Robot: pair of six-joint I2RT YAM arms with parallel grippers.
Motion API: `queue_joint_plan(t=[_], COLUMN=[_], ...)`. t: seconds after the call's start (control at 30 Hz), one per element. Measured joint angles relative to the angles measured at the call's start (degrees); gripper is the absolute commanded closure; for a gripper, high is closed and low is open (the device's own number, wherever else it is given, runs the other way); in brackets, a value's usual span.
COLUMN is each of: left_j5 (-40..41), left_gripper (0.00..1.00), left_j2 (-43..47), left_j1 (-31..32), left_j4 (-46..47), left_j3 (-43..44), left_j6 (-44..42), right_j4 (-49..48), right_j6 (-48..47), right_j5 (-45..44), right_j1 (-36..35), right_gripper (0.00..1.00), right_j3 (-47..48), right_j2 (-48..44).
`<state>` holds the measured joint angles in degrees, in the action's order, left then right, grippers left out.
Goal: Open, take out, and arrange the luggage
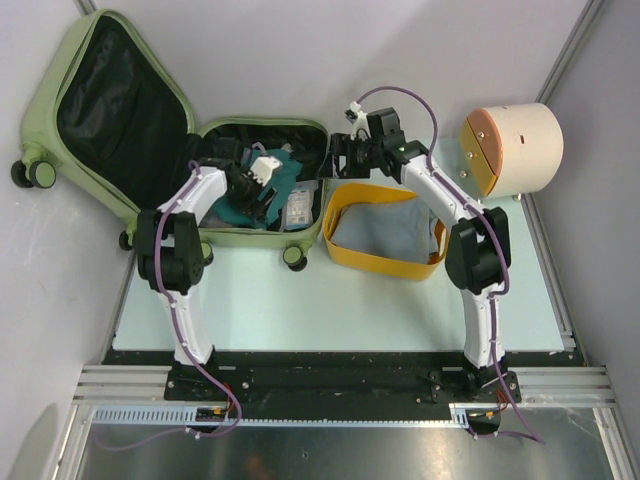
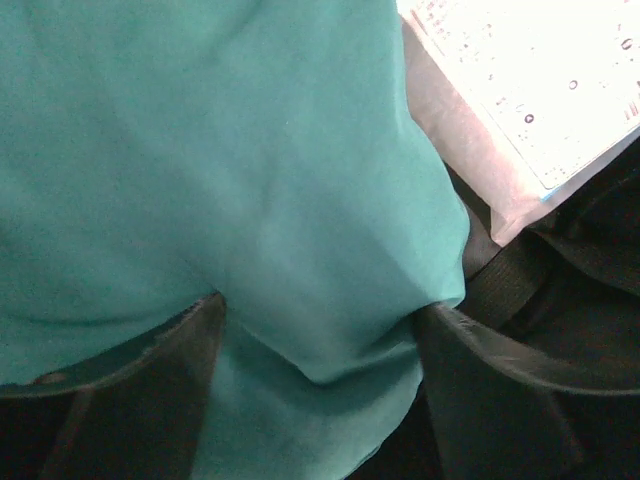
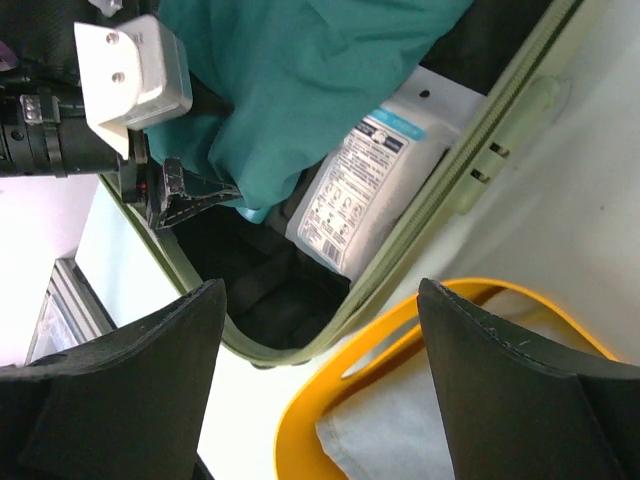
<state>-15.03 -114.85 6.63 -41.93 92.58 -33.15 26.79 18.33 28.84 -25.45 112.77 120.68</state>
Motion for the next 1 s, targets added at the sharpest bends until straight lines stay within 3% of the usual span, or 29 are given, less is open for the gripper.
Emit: queue_joint_plan(t=[0.03, 0.2, 0.27, 0.3, 0.4, 0.63, 1.0], left_j5=[-0.24, -3.41, -5.01, -5.86, -8.46, -13.42, -18.67], left_gripper=[0.42, 0.61, 0.73, 0.84, 0.95, 0.99, 1.0], left_j2=[-0.17, 0.42, 1.31, 1.81, 3.17, 3.54, 3.5], left_j1=[0.0, -0.5, -0.87, -1.11, -2.1, -5.25, -8.15], left_j4=[-0.15, -1.27, -1.55, -1.66, -1.68, -0.94, -0.85], left_j3=[0.39, 2.75, 3.45, 3.91, 5.75, 8.5, 9.27], left_j6=[0.22, 1.51, 2.64, 3.45, 5.55, 9.2, 10.71], right_j4=[-0.5, -4.5, -6.29, -7.08, -9.88, -14.01, -26.1], right_j6=[0.15, 2.78, 4.24, 4.94, 5.81, 6.8, 16.17], right_j5=[0.0, 0.13, 0.17, 0.24, 0.37, 1.09, 2.19], right_j1=[-0.13, -1.86, -2.84, -3.32, -4.76, -7.21, -9.6], right_gripper=[0.18, 0.18, 0.18, 0.18, 0.17, 0.12, 0.02], right_j3=[0.26, 0.52, 0.74, 0.98, 1.77, 3.61, 4.52], right_j2=[0.37, 2.32, 3.5, 4.26, 6.56, 11.37, 16.96])
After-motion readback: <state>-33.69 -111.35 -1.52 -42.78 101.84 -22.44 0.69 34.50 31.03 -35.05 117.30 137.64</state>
